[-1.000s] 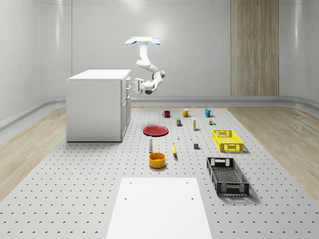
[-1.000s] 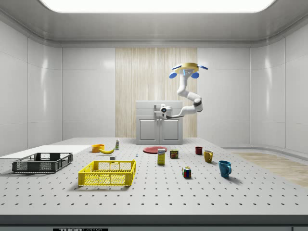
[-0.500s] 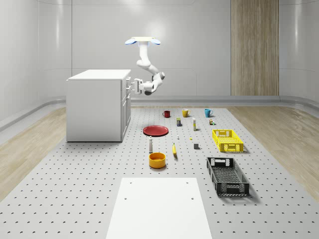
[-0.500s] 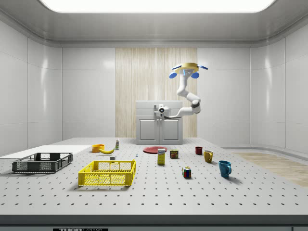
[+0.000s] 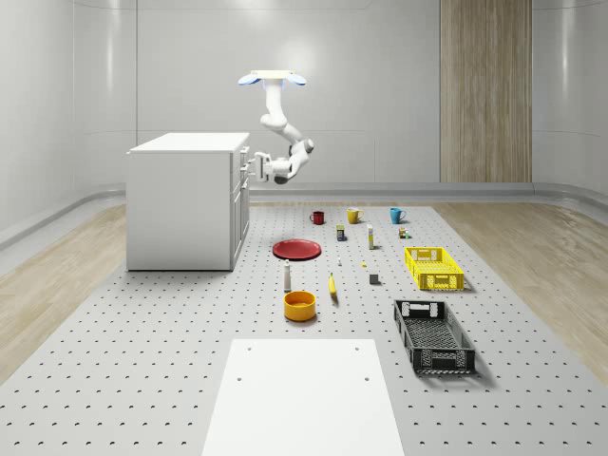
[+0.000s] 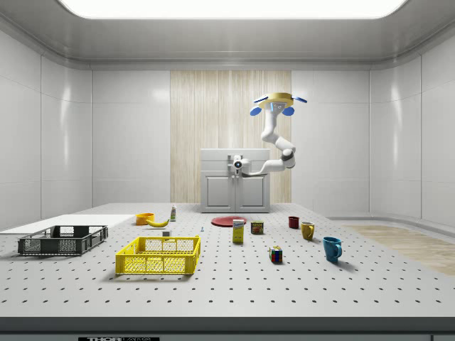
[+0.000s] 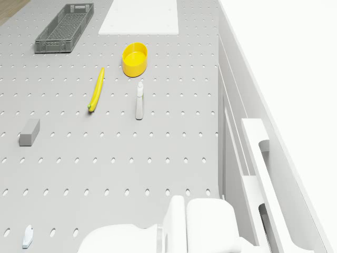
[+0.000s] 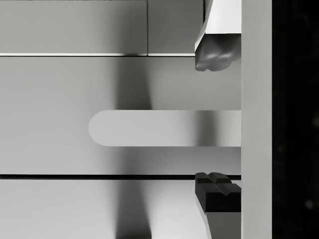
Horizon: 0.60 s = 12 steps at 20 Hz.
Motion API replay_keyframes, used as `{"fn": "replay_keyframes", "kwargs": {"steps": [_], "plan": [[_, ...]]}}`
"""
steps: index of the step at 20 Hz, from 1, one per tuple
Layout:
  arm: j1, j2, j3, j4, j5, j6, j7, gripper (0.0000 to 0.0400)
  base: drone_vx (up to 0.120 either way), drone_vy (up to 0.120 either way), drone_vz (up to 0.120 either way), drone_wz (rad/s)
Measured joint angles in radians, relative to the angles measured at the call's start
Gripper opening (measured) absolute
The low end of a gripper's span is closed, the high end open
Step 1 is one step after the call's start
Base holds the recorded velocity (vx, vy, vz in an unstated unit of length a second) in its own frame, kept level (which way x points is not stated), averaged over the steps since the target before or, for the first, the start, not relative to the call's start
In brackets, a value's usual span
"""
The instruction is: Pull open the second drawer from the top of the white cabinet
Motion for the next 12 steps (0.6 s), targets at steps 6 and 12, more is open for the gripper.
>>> {"fn": "replay_keyframes", "kwargs": {"steps": [6,12], "plan": [[0.007,0.017,0.02,0.001,0.027,0.016,-0.01,0.03,0.0,0.0,0.0,0.0],[0.004,0.027,0.03,0.002,0.042,0.017,-0.016,0.03,0.0,0.0,0.0,0.0]]}}
